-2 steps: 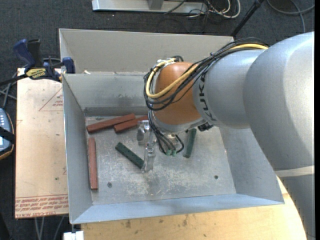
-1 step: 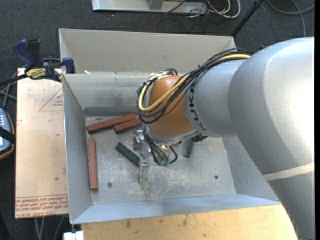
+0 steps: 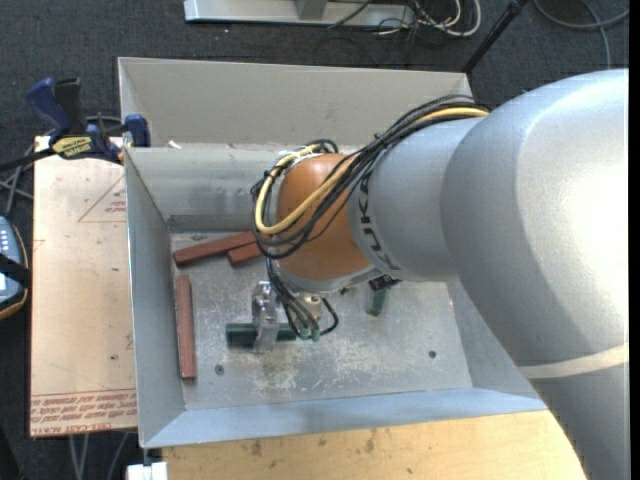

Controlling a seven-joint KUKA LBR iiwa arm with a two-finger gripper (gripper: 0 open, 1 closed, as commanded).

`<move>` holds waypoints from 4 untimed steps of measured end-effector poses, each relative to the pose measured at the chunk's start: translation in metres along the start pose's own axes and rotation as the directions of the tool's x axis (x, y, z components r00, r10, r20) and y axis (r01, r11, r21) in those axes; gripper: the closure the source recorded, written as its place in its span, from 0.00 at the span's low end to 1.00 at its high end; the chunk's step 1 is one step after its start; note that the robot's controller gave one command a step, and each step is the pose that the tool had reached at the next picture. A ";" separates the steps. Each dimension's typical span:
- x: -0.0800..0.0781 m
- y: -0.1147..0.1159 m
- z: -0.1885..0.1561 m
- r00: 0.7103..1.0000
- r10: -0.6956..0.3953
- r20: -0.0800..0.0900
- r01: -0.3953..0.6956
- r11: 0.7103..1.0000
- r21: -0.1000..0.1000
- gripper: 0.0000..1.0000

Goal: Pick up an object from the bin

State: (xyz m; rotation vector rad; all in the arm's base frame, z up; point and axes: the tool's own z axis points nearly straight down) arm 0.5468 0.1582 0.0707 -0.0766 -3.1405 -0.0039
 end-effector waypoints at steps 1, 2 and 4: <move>0.000 0.000 0.000 1.000 0.000 0.000 0.000 1.000 0.000 1.00; -0.043 -0.018 -0.096 1.000 -0.018 0.003 0.018 1.000 0.001 1.00; -0.049 -0.023 -0.139 1.000 -0.015 -0.003 0.015 1.000 0.002 1.00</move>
Offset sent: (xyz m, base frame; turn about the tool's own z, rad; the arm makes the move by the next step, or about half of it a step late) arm 0.0411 -0.0206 0.0964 -0.0194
